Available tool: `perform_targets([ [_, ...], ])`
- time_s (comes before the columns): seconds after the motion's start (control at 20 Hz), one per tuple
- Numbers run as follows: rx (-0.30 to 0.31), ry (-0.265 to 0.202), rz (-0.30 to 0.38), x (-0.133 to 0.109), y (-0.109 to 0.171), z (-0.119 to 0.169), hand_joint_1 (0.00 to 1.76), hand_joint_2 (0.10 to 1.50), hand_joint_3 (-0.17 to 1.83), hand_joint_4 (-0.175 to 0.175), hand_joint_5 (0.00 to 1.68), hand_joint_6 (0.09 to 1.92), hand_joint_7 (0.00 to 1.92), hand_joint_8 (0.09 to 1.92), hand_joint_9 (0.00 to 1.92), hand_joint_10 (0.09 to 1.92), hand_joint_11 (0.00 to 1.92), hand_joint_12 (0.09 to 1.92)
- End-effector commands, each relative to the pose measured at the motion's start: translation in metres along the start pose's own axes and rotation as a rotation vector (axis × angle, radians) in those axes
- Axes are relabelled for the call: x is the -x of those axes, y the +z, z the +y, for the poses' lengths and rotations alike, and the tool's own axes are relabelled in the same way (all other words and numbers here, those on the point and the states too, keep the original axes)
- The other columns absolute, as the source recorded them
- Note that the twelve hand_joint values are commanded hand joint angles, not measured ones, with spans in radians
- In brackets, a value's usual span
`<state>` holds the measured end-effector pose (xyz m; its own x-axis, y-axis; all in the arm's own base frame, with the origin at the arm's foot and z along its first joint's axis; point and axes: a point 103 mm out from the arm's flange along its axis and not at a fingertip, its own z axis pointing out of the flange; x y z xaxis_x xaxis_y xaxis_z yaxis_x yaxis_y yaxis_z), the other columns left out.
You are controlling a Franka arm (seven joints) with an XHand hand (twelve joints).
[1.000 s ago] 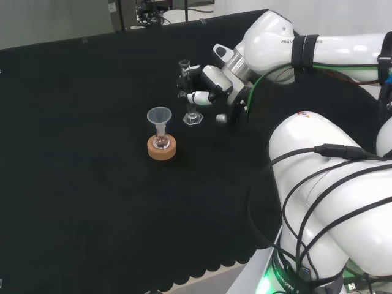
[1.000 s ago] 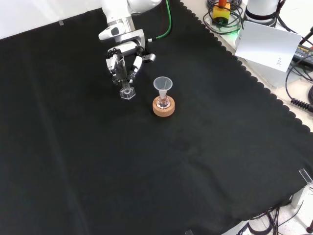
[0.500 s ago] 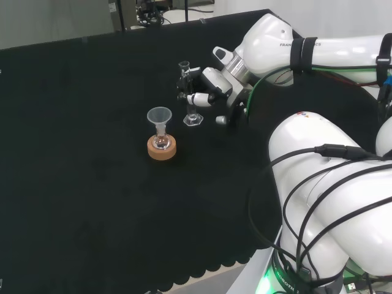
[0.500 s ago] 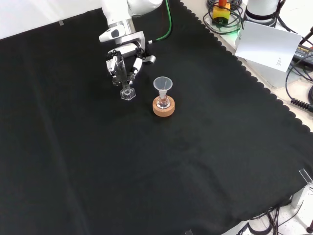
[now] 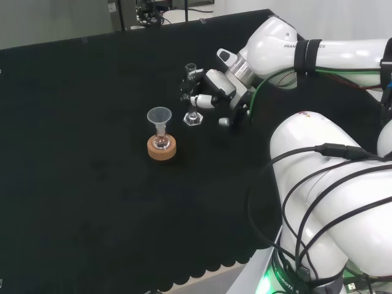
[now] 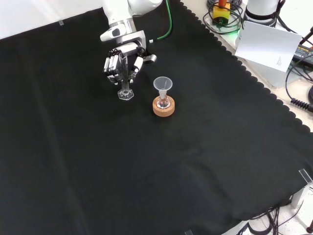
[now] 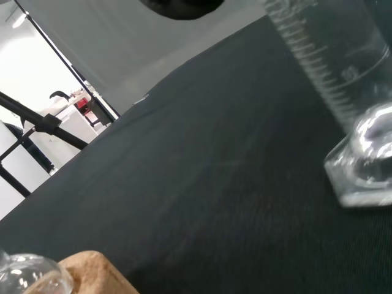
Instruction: Put the graduated cylinder back on the table.
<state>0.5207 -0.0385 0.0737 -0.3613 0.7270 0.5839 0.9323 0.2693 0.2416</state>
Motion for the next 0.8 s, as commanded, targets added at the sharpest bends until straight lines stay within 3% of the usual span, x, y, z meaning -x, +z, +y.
perform_targets([
  [0.05, -0.014, 0.01, 0.002, 0.002, -0.003, -0.002, 1.04, 1.06, -0.08, 0.054, 0.91, 0.76, 0.8, 0.69, 1.22, 0.09, 0.73, 1.16],
  [0.4, -0.062, 0.02, 0.032, 0.003, -0.005, 0.001, 1.0, 1.04, -0.17, 0.014, 0.85, 0.68, 0.75, 0.69, 1.14, 0.09, 0.62, 1.23],
  [0.8, -0.08, 0.057, 0.003, 0.002, -0.004, 0.008, 0.96, 1.01, -0.17, -0.035, 0.68, 0.74, 0.64, 0.73, 1.05, 0.09, 0.51, 1.29],
])
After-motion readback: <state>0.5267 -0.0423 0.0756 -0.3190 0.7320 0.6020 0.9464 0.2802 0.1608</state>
